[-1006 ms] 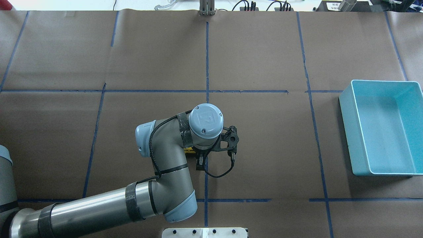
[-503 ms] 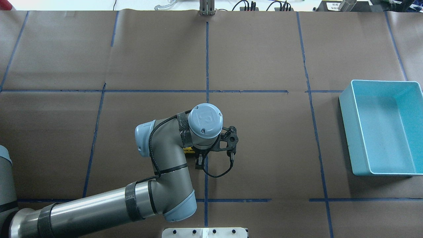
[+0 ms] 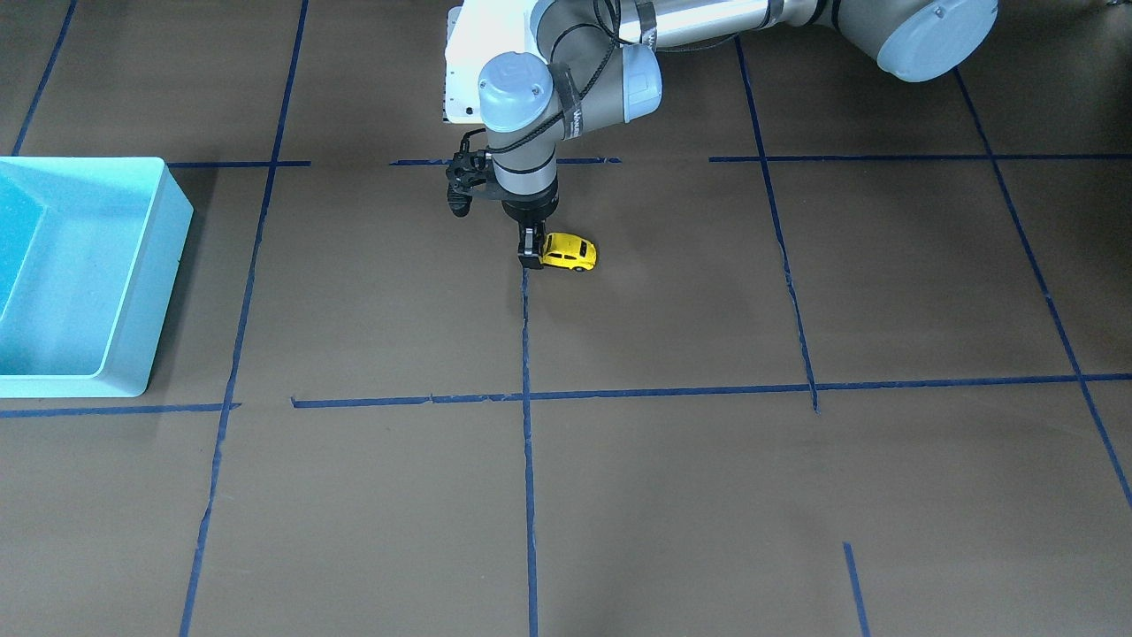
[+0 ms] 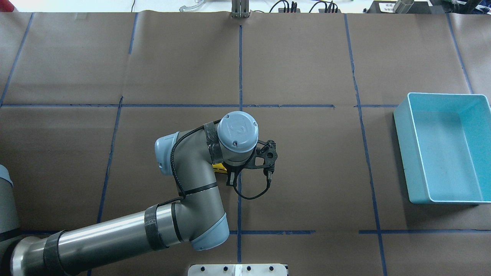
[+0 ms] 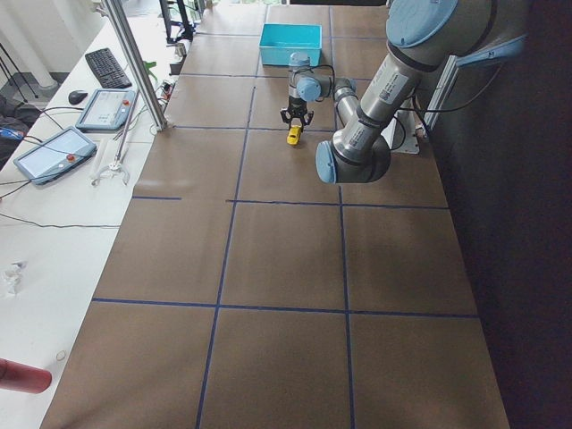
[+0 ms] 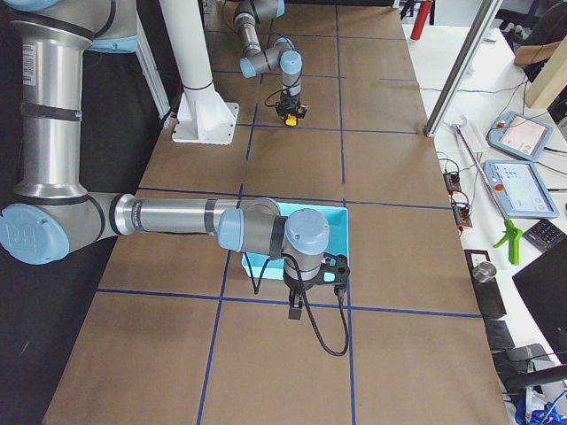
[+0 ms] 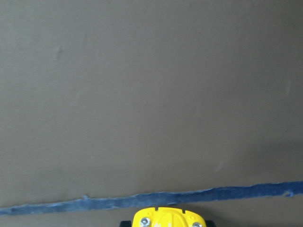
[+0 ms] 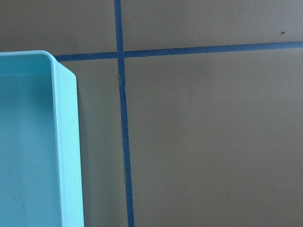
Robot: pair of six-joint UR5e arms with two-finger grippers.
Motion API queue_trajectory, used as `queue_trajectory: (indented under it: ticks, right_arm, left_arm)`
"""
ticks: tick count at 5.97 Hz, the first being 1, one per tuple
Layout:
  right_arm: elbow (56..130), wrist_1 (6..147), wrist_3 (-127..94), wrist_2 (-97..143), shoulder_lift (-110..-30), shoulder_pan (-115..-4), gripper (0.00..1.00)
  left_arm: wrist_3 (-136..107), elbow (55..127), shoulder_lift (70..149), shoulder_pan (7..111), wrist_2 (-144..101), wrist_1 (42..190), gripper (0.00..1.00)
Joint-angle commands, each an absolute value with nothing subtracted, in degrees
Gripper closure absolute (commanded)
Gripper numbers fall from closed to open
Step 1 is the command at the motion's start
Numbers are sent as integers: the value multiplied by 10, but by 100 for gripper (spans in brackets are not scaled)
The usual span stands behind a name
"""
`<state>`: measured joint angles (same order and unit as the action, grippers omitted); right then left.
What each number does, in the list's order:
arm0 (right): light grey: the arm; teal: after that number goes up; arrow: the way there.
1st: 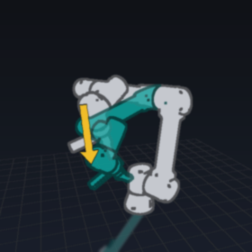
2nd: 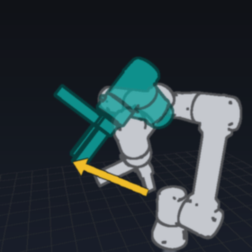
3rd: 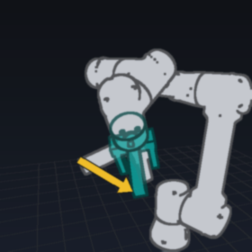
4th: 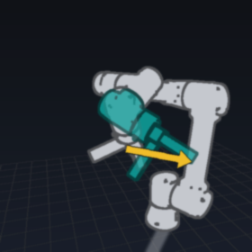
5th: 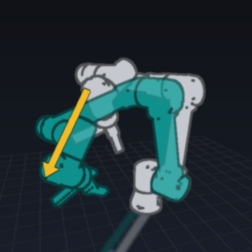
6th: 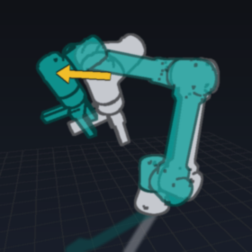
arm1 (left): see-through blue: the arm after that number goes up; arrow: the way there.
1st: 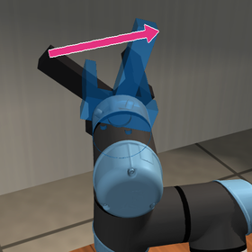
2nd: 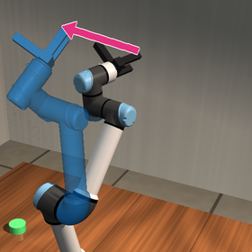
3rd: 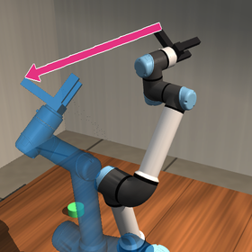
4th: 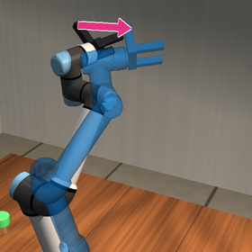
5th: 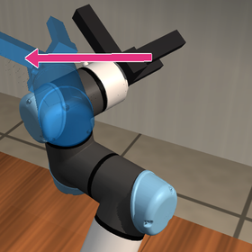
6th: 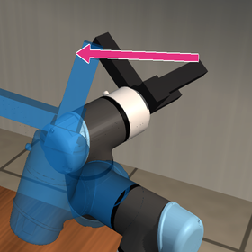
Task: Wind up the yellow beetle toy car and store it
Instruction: 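Lower the left gripper and grasp the yellow car's roof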
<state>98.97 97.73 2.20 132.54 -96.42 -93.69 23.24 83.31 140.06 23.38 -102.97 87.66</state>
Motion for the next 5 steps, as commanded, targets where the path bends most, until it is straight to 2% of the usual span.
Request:
queue_trajectory:
  ticks: [1, 5]
  right_arm:
    - [990, 977, 22, 1325, -964, -937, 0]
    - [990, 977, 22, 1325, -964, -937, 0]
  left_arm:
    - [238, 836, 1402, 247, -1033, 881, 100]
    - [234, 831, 1379, 263, -1034, 992, 100]
